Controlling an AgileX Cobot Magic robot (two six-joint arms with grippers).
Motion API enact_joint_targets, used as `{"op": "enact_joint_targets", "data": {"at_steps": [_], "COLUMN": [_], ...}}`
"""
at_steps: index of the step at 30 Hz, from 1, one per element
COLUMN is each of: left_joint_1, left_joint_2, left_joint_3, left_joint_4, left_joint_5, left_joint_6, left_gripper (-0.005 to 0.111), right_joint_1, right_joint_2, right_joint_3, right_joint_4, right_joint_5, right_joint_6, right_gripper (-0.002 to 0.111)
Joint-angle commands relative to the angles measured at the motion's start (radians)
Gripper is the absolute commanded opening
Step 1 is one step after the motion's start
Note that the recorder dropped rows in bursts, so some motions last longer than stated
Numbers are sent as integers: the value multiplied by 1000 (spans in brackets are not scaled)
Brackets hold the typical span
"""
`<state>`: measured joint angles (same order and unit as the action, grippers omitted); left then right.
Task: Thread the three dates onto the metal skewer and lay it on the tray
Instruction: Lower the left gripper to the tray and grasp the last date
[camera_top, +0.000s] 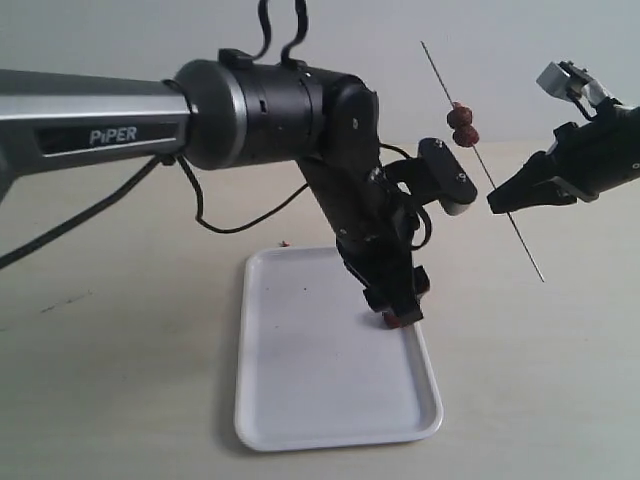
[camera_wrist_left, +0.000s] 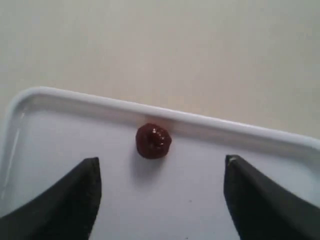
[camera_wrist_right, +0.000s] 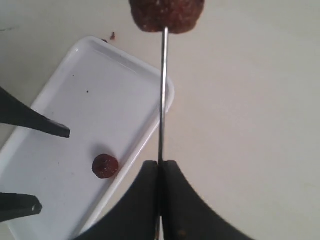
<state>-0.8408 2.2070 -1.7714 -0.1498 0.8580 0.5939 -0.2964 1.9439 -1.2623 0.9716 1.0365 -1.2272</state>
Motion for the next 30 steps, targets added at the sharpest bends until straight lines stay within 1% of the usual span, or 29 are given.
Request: {"op": "enact_joint_targets", "data": {"at_steps": [1,4,11,15,26,28,30], "left_joint_1": [-12,-12,-16,-16,-16,-16,-16], "left_joint_2": [47,80,141,161,205,208,208], "left_joint_3": [-38,-74,-125,-127,-127,-127,-127], "left_joint_4": [45,50,65,102,102,102,102], "left_joint_5": [5,40,44,35,-1,-3,-3], "left_joint_6": [-154,-159,-161,-183,-177,-175,-175], "left_gripper": [67,67,67,67,67,65,57], "right_joint_1": [-9,-9,-9,-9,-9,-9,-9], "right_joint_2": [-12,-12,-12,-12,-12,-12,-12], "right_joint_3": [-1,-1,-1,-1,-1,-1,-1], "right_joint_4": [-8,-6,-6,-4,-4,-4,-4], "right_joint_5": [5,12,12,14,15,15,15], "right_joint_6": [24,24,24,24,24,24,24], "right_gripper": [0,0,0,0,0,0,0]}}
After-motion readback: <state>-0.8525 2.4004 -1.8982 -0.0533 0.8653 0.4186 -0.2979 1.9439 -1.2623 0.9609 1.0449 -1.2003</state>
